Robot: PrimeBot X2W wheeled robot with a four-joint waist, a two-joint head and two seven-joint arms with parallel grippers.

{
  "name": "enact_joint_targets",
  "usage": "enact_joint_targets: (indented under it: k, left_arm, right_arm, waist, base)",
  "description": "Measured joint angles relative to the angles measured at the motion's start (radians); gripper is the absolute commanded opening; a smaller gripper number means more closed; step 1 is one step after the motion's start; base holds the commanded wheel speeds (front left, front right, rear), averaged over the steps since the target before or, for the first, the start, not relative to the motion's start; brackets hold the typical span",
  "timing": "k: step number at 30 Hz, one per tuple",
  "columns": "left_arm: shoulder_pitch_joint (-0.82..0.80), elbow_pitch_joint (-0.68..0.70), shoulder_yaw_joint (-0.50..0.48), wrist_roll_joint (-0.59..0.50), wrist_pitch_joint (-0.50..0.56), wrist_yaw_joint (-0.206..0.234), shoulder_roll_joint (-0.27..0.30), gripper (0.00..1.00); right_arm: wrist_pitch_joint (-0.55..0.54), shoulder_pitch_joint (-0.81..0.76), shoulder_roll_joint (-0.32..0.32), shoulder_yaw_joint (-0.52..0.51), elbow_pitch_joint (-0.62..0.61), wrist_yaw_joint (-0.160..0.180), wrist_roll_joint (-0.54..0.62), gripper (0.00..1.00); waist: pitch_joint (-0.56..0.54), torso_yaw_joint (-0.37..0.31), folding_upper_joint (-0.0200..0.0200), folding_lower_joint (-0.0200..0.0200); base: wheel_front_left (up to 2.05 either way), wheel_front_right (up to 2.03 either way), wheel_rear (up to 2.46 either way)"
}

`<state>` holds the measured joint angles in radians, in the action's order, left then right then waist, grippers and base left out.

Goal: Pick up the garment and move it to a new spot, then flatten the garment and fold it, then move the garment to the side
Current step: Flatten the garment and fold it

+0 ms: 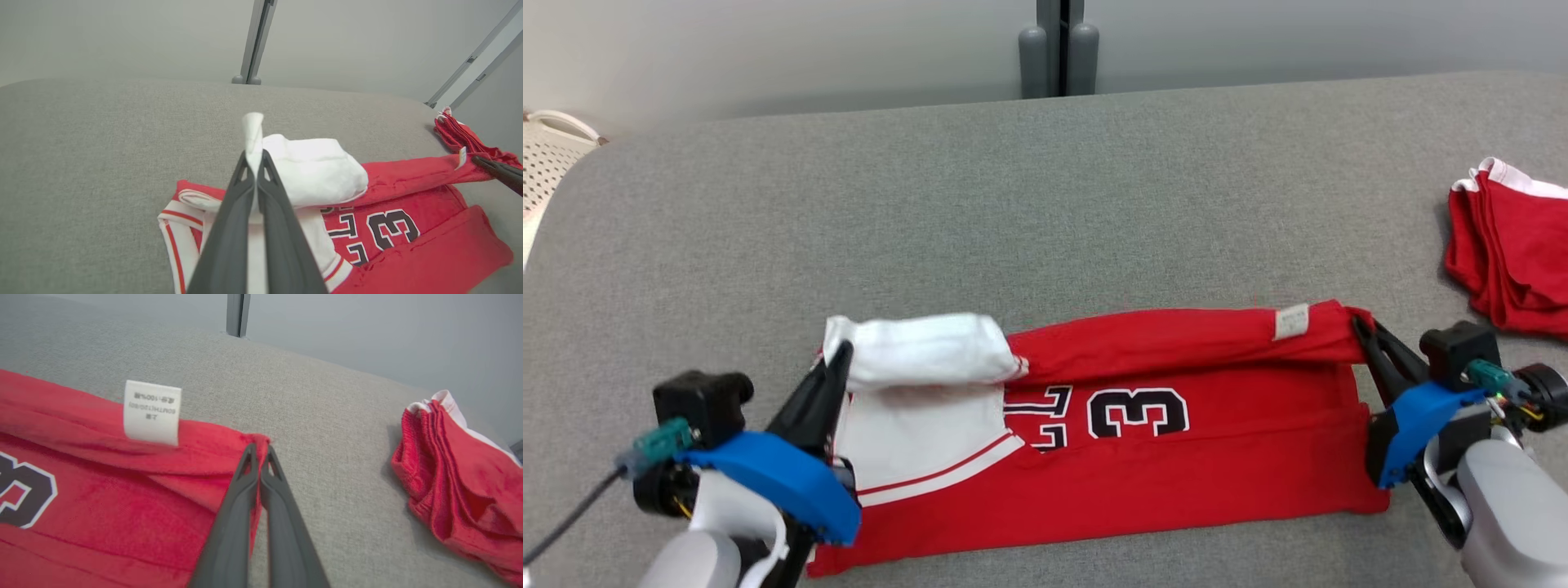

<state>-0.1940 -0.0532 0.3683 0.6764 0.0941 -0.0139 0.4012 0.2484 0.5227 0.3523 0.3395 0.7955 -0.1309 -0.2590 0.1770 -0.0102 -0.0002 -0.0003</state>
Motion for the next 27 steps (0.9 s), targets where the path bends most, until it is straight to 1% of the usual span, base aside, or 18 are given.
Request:
enact_joint_targets:
  k: [3, 7, 15, 16, 17, 18, 19, 22, 27]
  left_arm:
    - [0.077, 0.02, -0.002, 0.016, -0.023, 0.026, -0.02, 0.0]
    - [0.142, 0.015, -0.002, 0.029, -0.045, 0.044, -0.035, 0.0]
    - [0.179, -0.058, 0.005, 0.053, -0.072, 0.043, -0.063, 0.0]
    - [0.18, -0.072, 0.003, 0.053, -0.081, 0.043, -0.066, 0.18]
    - [0.183, -0.082, 0.002, 0.053, -0.093, 0.043, -0.068, 0.54]
    - [0.187, -0.091, 0.002, 0.053, -0.102, 0.045, -0.07, 0.98]
    - [0.19, -0.099, -0.001, 0.053, -0.111, 0.046, -0.073, 1.0]
    - [0.198, -0.102, -0.012, 0.056, -0.146, 0.049, -0.088, 1.0]
    - [0.212, -0.093, -0.042, 0.045, -0.21, 0.084, -0.091, 1.0]
  right_arm:
    - [-0.002, -0.073, 0.003, -0.05, -0.049, 0.0, 0.004, 0.0]
    - [-0.02, -0.151, -0.005, -0.107, -0.117, 0.0, 0.033, 0.0]
    - [-0.09, -0.278, -0.049, -0.189, -0.237, 0.0, 0.084, 0.0]
    - [-0.092, -0.289, -0.057, -0.196, -0.249, 0.0, 0.091, 0.21]
    - [-0.094, -0.301, -0.065, -0.208, -0.262, 0.0, 0.096, 0.46]
    - [-0.096, -0.313, -0.075, -0.221, -0.271, 0.0, 0.099, 0.91]
    - [-0.097, -0.328, -0.081, -0.234, -0.281, 0.0, 0.102, 1.0]
    - [-0.097, -0.375, -0.102, -0.276, -0.305, 0.0, 0.112, 1.0]
    - [-0.095, -0.446, -0.142, -0.35, -0.351, 0.0, 0.124, 1.0]
  waist:
    - [-0.015, 0.011, 0.0, 0.0]
    - [-0.028, 0.019, 0.0, 0.0001]
    - [-0.053, 0.024, 0.0, 0.0002]
    - [-0.056, 0.024, 0.0, 0.0002]
    - [-0.06, 0.023, 0.0, 0.0003]
    - [-0.064, 0.023, 0.0, 0.0003]
    - [-0.068, 0.023, -0.0001, 0.0002]
    - [-0.084, 0.026, 0.0, 0.0003]
    - [-0.113, 0.037, 0.0001, 0.0002]
  base:
    - [0.0, 0.0, 0.0]
    - [0.0, 0.0, 0.0]
    - [0.0, 0.0, 0.0]
    - [0.0, 0.0, 0.0]
    - [0.0, 0.0, 0.0]
    - [0.0, 0.0, 0.0]
    - [0.0, 0.0, 0.0]
    - [0.0, 0.0, 0.0]
    - [0.0, 0.0, 0.0]
